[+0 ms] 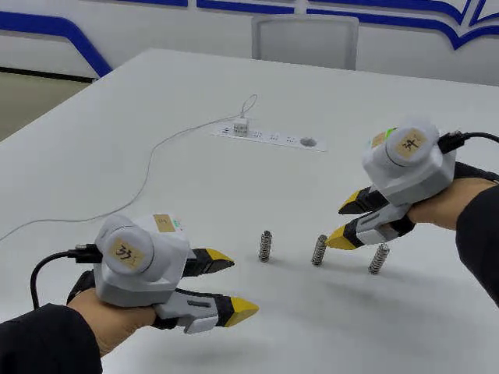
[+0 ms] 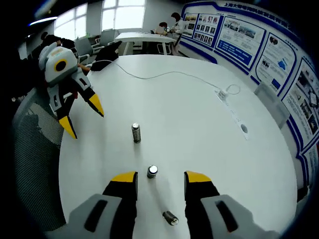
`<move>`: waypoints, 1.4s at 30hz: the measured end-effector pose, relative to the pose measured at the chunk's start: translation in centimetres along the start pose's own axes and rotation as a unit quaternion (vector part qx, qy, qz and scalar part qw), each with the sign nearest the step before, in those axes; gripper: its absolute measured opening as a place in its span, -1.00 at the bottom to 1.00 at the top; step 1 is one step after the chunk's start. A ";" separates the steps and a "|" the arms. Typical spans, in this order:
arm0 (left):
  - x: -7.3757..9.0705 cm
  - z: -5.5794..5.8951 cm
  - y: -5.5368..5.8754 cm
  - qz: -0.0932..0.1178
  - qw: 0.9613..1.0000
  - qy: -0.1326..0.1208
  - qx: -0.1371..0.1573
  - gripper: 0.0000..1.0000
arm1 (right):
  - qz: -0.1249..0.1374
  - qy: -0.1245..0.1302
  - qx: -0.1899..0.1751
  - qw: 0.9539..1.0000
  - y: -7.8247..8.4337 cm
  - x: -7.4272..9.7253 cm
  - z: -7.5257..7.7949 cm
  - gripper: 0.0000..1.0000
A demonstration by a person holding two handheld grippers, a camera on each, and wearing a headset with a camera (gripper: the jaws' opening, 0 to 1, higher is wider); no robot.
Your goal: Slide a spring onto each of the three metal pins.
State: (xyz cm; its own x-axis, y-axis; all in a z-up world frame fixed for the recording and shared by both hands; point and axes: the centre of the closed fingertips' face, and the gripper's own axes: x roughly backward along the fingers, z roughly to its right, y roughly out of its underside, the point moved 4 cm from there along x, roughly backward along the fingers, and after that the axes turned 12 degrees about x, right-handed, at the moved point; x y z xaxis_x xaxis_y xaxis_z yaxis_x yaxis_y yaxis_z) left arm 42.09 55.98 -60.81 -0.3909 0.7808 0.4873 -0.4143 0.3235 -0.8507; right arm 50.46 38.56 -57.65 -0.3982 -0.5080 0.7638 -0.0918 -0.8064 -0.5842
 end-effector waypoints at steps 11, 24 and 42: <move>0.0 0.0 0.0 0.002 1.000 -0.001 0.003 -0.07 | 0.036 0.053 -0.049 0.997 2.7 3.1 -0.7 -0.12; -0.2 0.2 0.3 -0.004 1.000 0.005 0.002 -0.04 | 0.065 0.082 -0.099 0.990 6.4 4.6 -3.2 0.01; -0.2 0.2 0.2 0.000 1.000 0.004 0.007 -0.02 | 0.125 0.126 -0.126 0.976 8.2 4.9 -5.7 0.19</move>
State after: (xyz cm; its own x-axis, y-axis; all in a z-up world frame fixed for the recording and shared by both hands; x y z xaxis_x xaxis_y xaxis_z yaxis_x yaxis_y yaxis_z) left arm 41.95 55.81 -61.04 -0.3846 0.7850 0.4857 -0.4265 0.3155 -0.8477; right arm 42.59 31.15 -60.31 -0.6460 -0.5625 0.5161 -0.1717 -0.5516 -0.8162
